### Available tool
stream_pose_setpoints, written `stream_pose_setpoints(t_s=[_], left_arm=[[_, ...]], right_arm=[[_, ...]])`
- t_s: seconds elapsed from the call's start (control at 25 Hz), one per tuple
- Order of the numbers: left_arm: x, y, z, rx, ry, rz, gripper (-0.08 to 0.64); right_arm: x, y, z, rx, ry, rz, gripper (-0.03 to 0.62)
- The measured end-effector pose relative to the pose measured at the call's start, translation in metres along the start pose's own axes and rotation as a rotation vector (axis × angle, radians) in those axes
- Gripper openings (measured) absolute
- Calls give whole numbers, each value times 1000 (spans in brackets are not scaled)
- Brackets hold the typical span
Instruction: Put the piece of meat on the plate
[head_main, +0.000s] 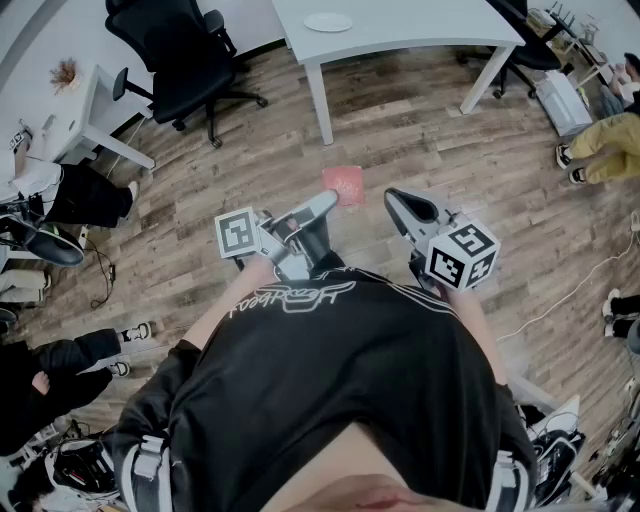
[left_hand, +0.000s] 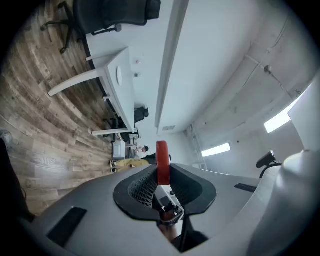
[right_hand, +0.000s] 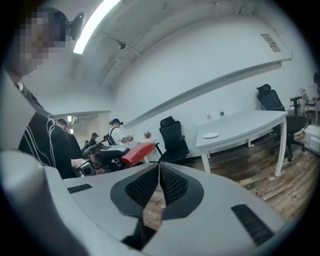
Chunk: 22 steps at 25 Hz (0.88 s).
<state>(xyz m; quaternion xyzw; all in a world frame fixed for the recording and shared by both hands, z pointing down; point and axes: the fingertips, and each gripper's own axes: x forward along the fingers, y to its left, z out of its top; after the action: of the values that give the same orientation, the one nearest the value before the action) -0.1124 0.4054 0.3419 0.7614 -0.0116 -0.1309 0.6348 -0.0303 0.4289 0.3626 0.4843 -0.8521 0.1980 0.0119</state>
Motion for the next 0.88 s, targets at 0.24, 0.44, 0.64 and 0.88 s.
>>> stream_pose_setpoints(t_s=[0.24,0.44,0.64,0.88], left_arm=[[1,9,2,-20,1,-2,78],[1,16,15,-38,-12,-7,78],[4,26,40,-49,-28,-2,78],[16,44,80,-68,-31,15,78]], right_arm=[[6,-5,-6,-1,9,-6,14],[19,-11,-4,6,31,-8,14],[42,-26,3,37,45,3,15],[75,-55,14,95,29,2,15]])
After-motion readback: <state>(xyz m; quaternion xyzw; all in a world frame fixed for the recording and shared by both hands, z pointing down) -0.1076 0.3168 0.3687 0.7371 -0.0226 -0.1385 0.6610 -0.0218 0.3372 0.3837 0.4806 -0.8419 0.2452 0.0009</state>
